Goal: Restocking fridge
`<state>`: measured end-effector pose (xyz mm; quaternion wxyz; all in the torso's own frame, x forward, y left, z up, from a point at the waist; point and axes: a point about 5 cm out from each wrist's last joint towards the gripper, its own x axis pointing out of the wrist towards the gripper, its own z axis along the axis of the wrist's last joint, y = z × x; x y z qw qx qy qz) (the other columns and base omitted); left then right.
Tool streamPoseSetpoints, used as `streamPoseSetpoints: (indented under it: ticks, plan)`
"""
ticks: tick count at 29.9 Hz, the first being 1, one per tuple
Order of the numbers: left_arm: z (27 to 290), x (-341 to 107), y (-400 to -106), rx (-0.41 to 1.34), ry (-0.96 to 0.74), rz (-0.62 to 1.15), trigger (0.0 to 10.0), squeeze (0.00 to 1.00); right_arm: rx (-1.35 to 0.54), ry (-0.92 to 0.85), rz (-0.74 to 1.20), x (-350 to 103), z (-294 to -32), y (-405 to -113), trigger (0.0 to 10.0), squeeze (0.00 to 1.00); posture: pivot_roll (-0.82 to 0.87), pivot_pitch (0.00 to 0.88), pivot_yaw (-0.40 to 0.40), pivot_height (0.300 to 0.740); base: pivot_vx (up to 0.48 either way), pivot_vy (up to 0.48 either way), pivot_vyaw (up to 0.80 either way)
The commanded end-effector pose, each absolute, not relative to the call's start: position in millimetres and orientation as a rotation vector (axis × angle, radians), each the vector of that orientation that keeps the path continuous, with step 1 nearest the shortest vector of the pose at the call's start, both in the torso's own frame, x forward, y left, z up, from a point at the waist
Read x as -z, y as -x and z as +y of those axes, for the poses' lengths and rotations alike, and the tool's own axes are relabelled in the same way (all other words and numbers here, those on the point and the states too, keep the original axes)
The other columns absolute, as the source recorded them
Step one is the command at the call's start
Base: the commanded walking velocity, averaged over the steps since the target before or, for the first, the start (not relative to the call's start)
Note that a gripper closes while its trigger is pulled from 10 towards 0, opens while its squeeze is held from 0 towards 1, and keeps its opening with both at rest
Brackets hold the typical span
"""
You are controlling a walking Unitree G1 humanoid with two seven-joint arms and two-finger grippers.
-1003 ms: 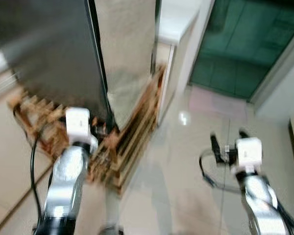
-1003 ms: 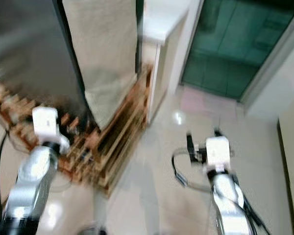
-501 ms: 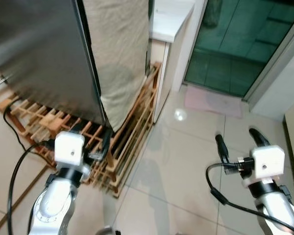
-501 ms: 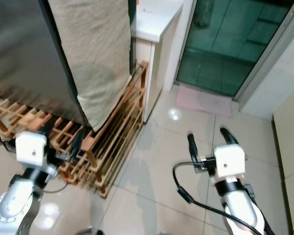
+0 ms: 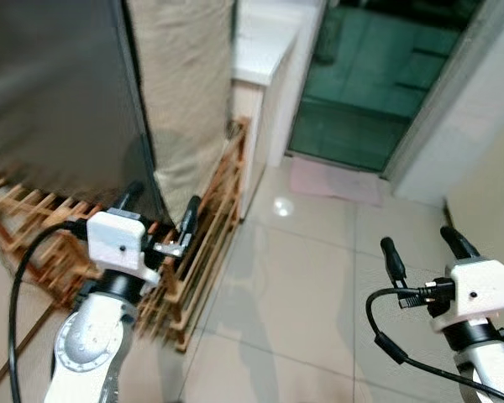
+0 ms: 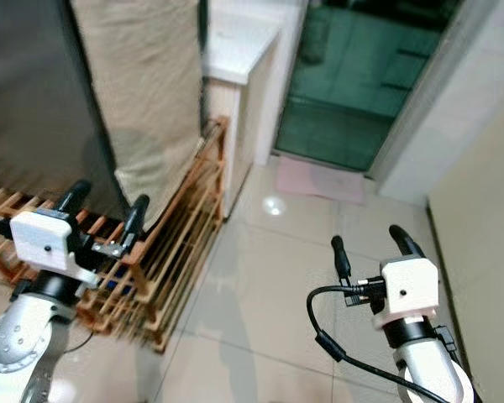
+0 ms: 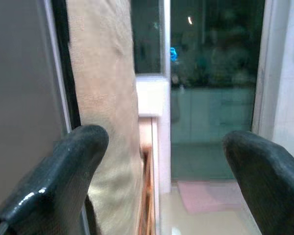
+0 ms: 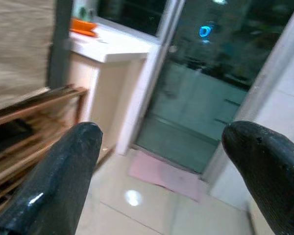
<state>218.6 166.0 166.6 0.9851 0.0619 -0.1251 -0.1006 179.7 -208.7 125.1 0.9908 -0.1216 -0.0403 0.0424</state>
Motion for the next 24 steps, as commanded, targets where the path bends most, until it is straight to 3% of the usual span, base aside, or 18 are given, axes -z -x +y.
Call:
streamPoseSetpoints:
  ticks: [1, 10, 22, 24]
  plan:
    - [164.0, -161.2, -217.8, 0.195, -0.095, -0.235, 10.0, 0.00, -0.080, 0.257, -0.087, -127.0, -208.6, -187.6, 10.0, 0.00, -0.07, 0.000, -0.061, 0.740, 0.405, 0.255, 0.00]
    - [168.3, -151.2, -224.0, 0.131, -0.094, -0.208, 10.0, 0.00, -0.091, 0.271, -0.089, -130.2, -210.0, -181.2, 10.0, 0.00, -0.06, 0.000, -0.072, 0.740, 0.344, 0.317, 0.00]
    - [148.1, -163.7, -254.0, 0.206, -0.101, -0.165, 10.0, 0.00, -0.104, 0.260, -0.117, -133.5, -204.8, -190.7, 10.0, 0.00, -0.07, 0.000, -0.048, 0.740, 0.000, 0.000, 0.00]
    - [143.1, -167.8, -259.2, 0.217, -0.079, -0.165, 10.0, 0.00, -0.097, 0.253, -0.109, -130.3, -204.4, -204.4, 10.0, 0.00, -0.08, 0.000, -0.043, 0.740, 0.000, 0.000, 0.00]
